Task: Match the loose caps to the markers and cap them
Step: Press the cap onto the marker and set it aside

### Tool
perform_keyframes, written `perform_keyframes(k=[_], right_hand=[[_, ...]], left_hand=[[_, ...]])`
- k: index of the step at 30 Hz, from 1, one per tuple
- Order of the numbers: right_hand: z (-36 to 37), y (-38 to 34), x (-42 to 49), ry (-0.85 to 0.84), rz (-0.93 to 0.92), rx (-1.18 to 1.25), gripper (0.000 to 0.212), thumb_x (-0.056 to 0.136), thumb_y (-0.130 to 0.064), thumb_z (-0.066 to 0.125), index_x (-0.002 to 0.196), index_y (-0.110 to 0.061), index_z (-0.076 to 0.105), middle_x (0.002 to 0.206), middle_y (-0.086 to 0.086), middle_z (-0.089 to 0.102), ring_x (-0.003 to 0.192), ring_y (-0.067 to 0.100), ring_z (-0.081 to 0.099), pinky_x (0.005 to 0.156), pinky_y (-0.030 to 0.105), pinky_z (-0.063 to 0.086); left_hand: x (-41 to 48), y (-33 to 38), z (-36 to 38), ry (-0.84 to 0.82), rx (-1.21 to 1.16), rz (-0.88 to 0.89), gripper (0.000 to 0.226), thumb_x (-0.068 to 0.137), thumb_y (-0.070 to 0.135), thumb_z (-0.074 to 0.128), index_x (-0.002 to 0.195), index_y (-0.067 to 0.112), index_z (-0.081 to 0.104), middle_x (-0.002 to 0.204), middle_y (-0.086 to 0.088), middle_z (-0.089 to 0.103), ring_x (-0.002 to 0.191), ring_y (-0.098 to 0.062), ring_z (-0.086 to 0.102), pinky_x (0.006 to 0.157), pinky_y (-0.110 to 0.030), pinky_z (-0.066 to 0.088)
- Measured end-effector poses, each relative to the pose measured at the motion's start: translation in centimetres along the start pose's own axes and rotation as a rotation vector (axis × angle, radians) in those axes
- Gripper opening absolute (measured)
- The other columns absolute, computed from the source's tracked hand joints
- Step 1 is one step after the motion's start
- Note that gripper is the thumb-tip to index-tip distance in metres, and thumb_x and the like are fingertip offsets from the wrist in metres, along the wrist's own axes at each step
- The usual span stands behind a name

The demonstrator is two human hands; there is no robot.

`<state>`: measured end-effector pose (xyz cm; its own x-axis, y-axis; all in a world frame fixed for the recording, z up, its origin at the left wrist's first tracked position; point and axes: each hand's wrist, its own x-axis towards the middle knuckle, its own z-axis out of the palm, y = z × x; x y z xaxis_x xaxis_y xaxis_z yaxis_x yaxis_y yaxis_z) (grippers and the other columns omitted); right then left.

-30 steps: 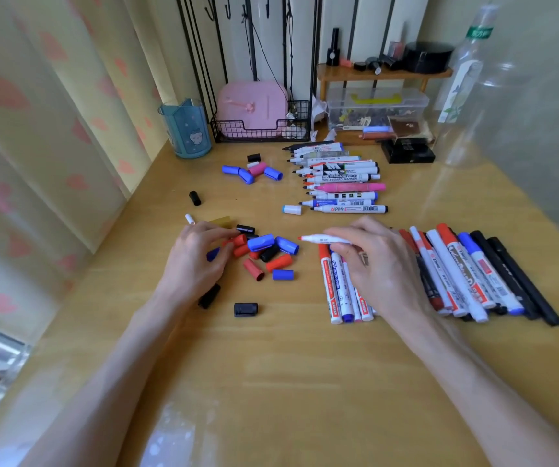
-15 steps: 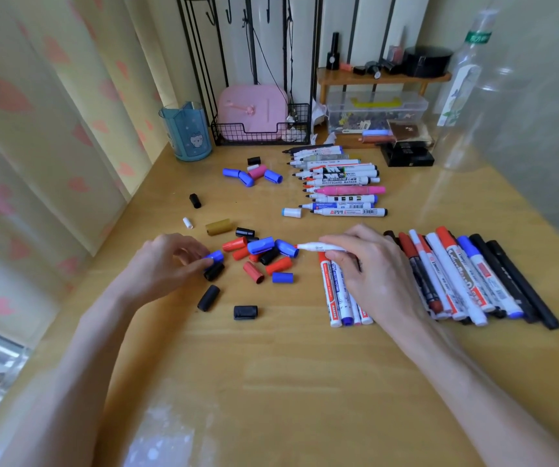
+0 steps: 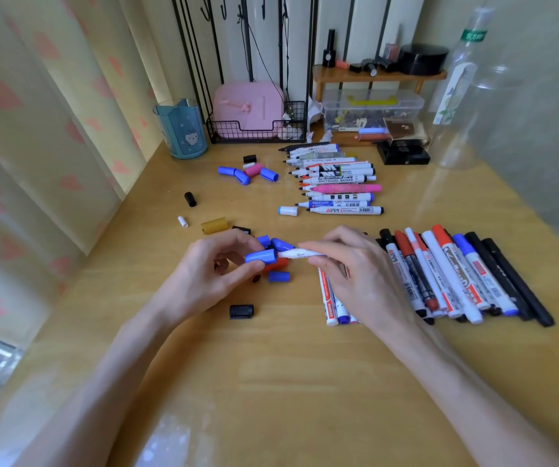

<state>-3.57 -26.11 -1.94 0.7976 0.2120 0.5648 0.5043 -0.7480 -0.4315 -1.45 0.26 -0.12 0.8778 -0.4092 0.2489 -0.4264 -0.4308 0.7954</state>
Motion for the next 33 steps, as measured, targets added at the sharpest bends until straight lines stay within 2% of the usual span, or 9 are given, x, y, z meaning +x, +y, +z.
perform_keyframes(k=[8,13,18,21,25,28,30,33], right_hand=[[-0.5,0.3,0.2,0.016,0.02,0.001,0.025,0.097,-0.017,0.072,0.12,-0.024,0.077,0.094,-0.009,0.06,0.084,0.014,0.059,0.076,0.039,0.051],[0.0,-0.8,-0.1,-0.012,-0.039,-0.001,0.023,0.097,-0.019,0.072,0.119,-0.024,0.077,0.095,-0.008,0.062,0.081,0.003,0.042,0.076,0.031,0.044],[0.2,-0.4,-0.2,-0.059,-0.043,0.021,0.021,0.099,-0.023,0.07,0.118,-0.028,0.076,0.096,-0.012,0.061,0.072,0.011,0.044,0.073,0.038,0.048],[-0.1,-0.2,-0.2,-0.049,-0.012,-0.003,0.023,0.099,-0.021,0.069,0.119,-0.029,0.076,0.096,-0.012,0.061,0.074,0.017,0.051,0.074,0.036,0.047],[-0.3,0.4,0.0,-0.025,0.03,-0.014,0.024,0.099,-0.019,0.07,0.12,-0.029,0.076,0.096,-0.012,0.061,0.077,0.022,0.059,0.072,0.038,0.049],[-0.2,0.3,-0.1,-0.028,0.022,-0.022,0.024,0.098,-0.02,0.069,0.12,-0.029,0.075,0.097,-0.012,0.061,0.076,0.021,0.057,0.074,0.037,0.048],[-0.2,0.0,-0.1,-0.035,0.015,-0.027,0.024,0.099,-0.021,0.069,0.12,-0.029,0.075,0.097,-0.011,0.061,0.076,0.018,0.055,0.076,0.036,0.047],[-0.3,0.0,-0.1,-0.035,0.022,-0.028,0.024,0.099,-0.021,0.069,0.121,-0.029,0.075,0.097,-0.012,0.061,0.076,0.015,0.053,0.076,0.032,0.045]], left_hand=[[0.3,-0.4,0.4,0.078,0.03,0.014,0.009,0.096,0.028,0.074,0.103,0.024,0.073,0.086,0.006,0.076,0.078,-0.019,0.069,0.063,-0.029,0.044],[0.3,0.1,1.8,0.051,0.005,0.04,0.01,0.094,0.023,0.077,0.104,0.023,0.075,0.081,0.003,0.073,0.07,-0.021,0.061,0.062,-0.016,0.039],[0.2,0.5,1.6,0.022,0.052,0.04,0.011,0.093,0.024,0.078,0.105,0.025,0.076,0.078,0.009,0.07,0.066,-0.011,0.054,0.061,-0.016,0.038],[0.1,-0.2,-0.8,-0.001,0.187,0.006,0.011,0.093,0.03,0.077,0.104,0.032,0.075,0.096,0.014,0.074,0.083,-0.014,0.063,0.068,-0.027,0.044],[-0.5,-1.7,-3.3,0.032,0.355,-0.028,0.021,0.088,0.03,0.082,0.106,0.036,0.074,0.105,0.033,0.066,0.101,-0.002,0.06,0.081,-0.009,0.038],[-0.6,-1.7,-3.5,-0.015,0.39,0.002,0.023,0.084,0.037,0.082,0.105,0.04,0.072,0.113,0.022,0.066,0.112,-0.005,0.059,0.088,-0.006,0.036],[-0.6,-1.2,-3.6,-0.068,0.332,0.022,0.024,0.077,0.043,0.086,0.098,0.039,0.074,0.114,0.015,0.063,0.116,-0.009,0.057,0.091,-0.006,0.036],[-0.9,-0.9,-3.8,-0.25,0.275,-0.01,0.033,0.06,0.053,0.095,0.084,0.04,0.077,0.115,0.019,0.054,0.123,-0.009,0.049,0.099,-0.012,0.036]])
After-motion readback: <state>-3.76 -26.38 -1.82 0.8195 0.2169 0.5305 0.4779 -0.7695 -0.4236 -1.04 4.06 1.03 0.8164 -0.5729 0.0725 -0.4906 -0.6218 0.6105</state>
